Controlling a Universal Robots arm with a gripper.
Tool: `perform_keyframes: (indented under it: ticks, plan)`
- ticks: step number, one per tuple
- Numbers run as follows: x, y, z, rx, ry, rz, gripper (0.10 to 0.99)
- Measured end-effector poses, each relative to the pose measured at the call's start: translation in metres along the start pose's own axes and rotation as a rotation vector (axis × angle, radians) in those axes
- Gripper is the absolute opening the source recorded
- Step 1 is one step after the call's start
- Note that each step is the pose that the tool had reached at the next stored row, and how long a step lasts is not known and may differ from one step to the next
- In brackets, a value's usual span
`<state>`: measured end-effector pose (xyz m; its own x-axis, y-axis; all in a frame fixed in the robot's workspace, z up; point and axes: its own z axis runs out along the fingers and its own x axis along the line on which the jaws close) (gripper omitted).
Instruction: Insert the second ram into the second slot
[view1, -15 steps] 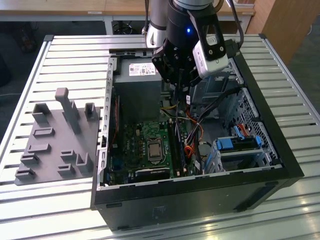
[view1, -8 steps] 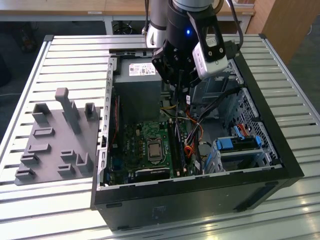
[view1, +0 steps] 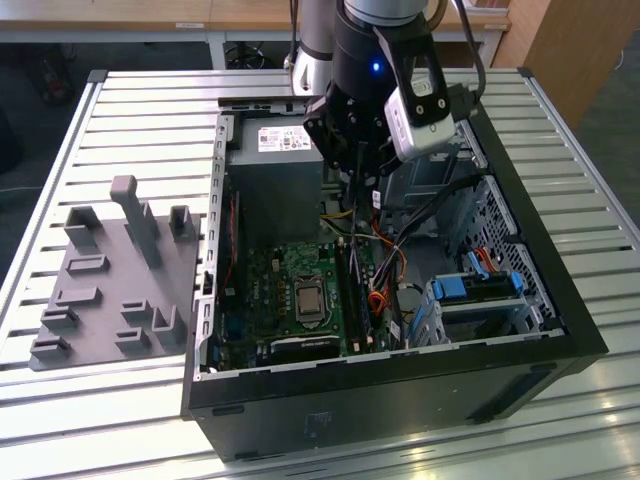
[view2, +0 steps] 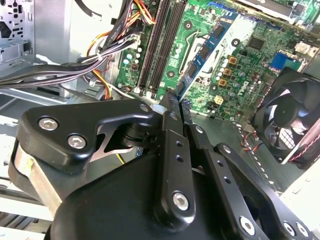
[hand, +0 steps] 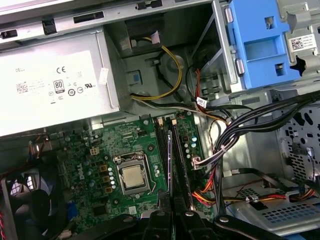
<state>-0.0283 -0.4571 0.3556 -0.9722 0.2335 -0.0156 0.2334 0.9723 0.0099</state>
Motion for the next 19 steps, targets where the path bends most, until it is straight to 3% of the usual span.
perform_keyframes:
  ticks: [19]
  plan:
    - [0.0001,0.0,0.005,0.0,0.0,0.0,0.137]
